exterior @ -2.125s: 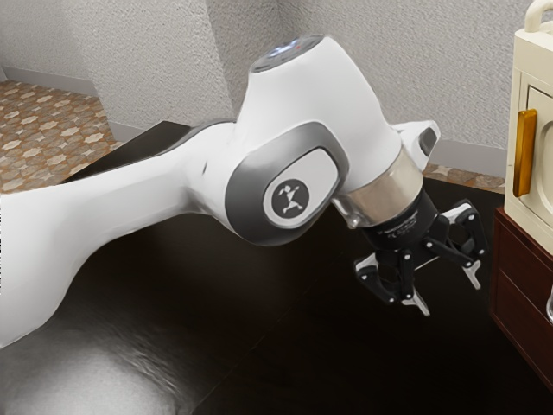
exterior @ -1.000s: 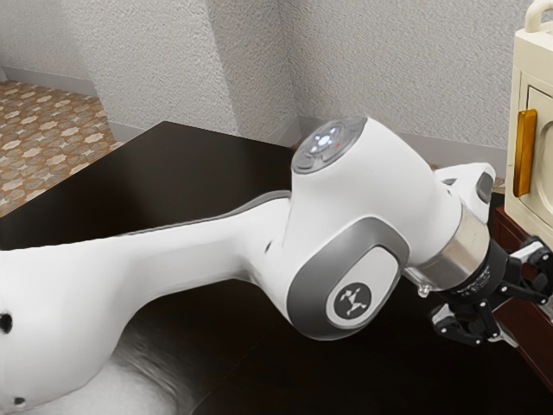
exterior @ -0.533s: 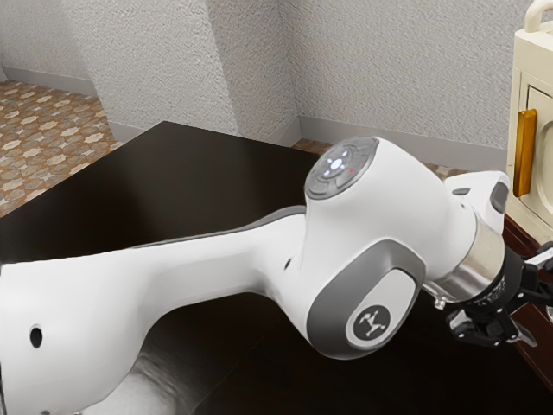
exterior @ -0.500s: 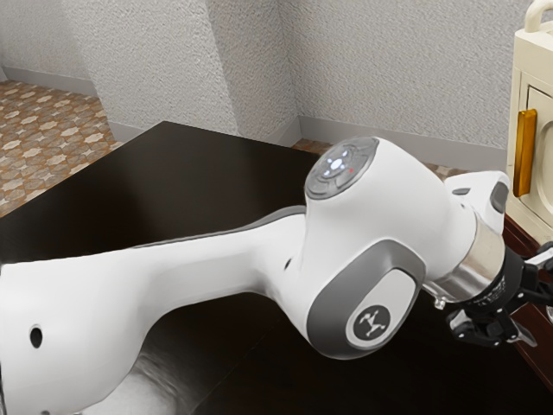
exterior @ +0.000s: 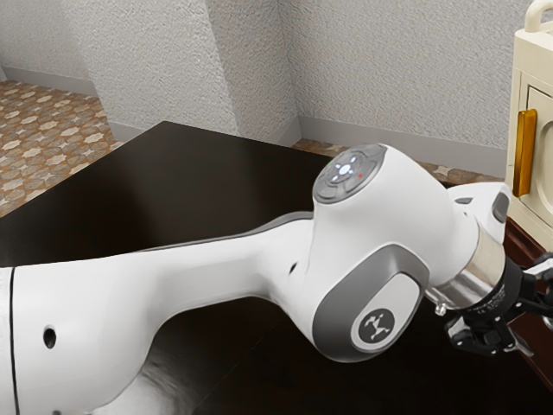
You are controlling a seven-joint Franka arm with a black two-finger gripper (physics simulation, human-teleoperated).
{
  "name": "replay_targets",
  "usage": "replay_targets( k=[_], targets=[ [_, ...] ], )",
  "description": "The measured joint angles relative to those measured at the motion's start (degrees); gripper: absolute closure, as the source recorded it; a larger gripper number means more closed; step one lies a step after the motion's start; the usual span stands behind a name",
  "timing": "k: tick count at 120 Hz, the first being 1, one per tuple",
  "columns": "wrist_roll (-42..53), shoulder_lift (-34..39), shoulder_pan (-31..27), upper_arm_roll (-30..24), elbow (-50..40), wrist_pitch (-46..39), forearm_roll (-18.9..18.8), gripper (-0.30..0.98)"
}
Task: Pull the drawer handle with one arm to open the drawer
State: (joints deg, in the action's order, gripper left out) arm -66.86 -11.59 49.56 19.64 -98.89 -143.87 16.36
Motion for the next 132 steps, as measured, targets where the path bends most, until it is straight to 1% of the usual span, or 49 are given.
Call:
replay_targets(
  k=[65, 89, 103, 132],
  targets=[
    [0.0, 3.7, -1.8, -0.5, -1.2, 8.2, 1.4, 0.44],
    [-0.3, 4.9, -2.5, -0.9, -2.1, 10.8, 1.4, 0.44],
    [-0.5, 6.5, -4.0, -2.3, -3.7, 11.8, 1.4, 0.44],
    [-1.0, 9.1, -4.6, -2.4, -4.9, 14.7, 1.2, 0.44]
  ],
)
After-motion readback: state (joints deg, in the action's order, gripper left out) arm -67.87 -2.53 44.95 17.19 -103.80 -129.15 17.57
